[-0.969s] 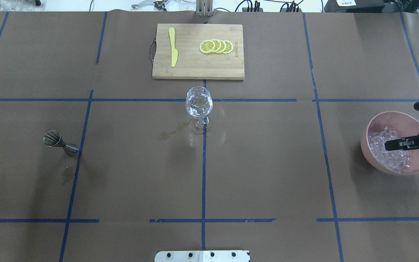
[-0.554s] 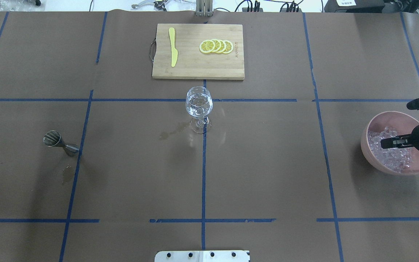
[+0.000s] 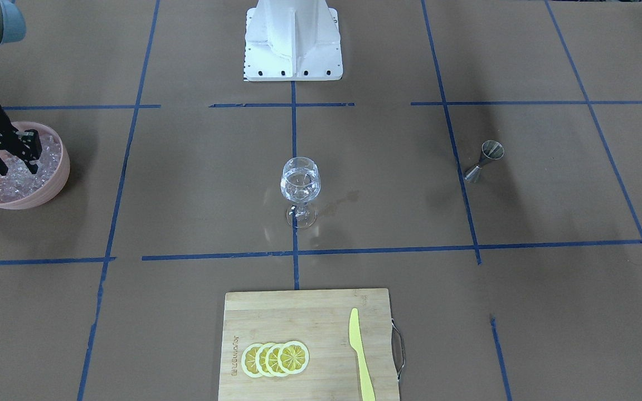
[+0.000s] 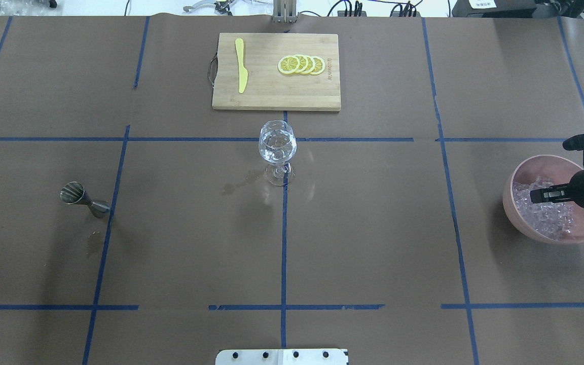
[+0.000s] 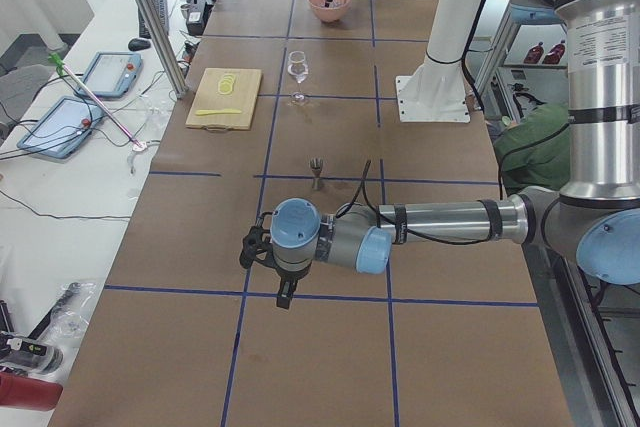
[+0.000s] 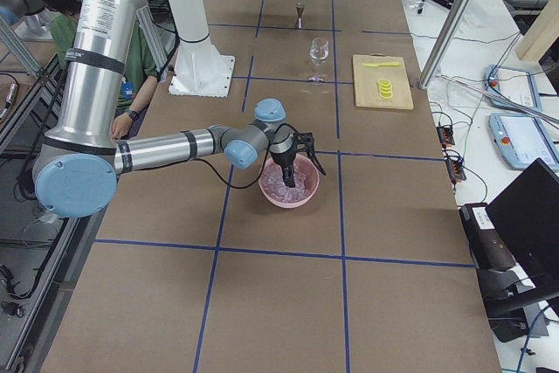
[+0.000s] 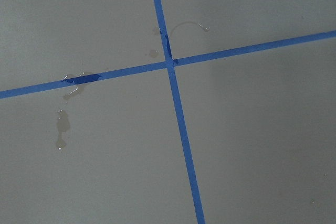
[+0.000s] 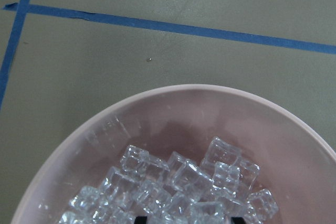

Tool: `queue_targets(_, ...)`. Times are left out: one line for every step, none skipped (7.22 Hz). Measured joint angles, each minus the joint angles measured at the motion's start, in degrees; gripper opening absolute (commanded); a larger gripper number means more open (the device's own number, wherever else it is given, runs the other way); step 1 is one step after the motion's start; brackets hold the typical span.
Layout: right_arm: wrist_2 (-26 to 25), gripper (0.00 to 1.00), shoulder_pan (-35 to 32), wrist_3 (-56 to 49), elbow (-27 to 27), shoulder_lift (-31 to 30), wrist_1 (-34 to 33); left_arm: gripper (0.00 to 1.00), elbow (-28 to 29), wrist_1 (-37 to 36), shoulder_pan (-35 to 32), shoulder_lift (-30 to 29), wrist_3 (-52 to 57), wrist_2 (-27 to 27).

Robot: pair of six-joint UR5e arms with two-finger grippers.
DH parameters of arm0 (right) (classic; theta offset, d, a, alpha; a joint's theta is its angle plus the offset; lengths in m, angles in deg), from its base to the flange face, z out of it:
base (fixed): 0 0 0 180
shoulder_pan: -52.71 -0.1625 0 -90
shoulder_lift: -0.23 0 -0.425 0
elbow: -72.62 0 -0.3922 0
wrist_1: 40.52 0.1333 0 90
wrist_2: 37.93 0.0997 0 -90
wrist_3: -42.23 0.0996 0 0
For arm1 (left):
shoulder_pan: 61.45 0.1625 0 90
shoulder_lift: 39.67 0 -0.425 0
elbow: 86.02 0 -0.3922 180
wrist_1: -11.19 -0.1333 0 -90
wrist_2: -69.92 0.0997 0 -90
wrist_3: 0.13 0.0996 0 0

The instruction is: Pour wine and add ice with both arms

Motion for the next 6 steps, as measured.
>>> queue_targets(0.2, 0.62, 0.0, 0.0, 0.3, -0.2, 0.0, 1.00, 0.0, 0.0, 0.0, 0.0, 0.0, 0.0)
queue_targets(0.4, 0.62, 0.0, 0.0, 1.0, -0.7, 0.1, 1.00, 0.1, 0.0, 0.0, 0.0, 0.0, 0.0)
queue_targets(0.4, 0.57, 0.0, 0.1, 1.6, -1.3, 0.1, 1.00, 0.1, 0.0, 0.0, 0.0, 0.0, 0.0)
queue_targets(0.5, 0.52, 0.2, 0.1, 1.9, -1.7, 0.1, 1.00, 0.2, 0.0, 0.0, 0.0, 0.0, -0.1)
queue_targets(0.5, 0.51, 0.3, 0.1, 1.9, -1.7, 0.1, 1.00, 0.2, 0.0, 0.0, 0.0, 0.0, 0.0)
queue_targets(0.5, 0.52, 0.5, 0.1, 1.9, -1.7, 0.1, 1.00, 0.3, 0.0, 0.0, 0.0, 0.0, 0.0)
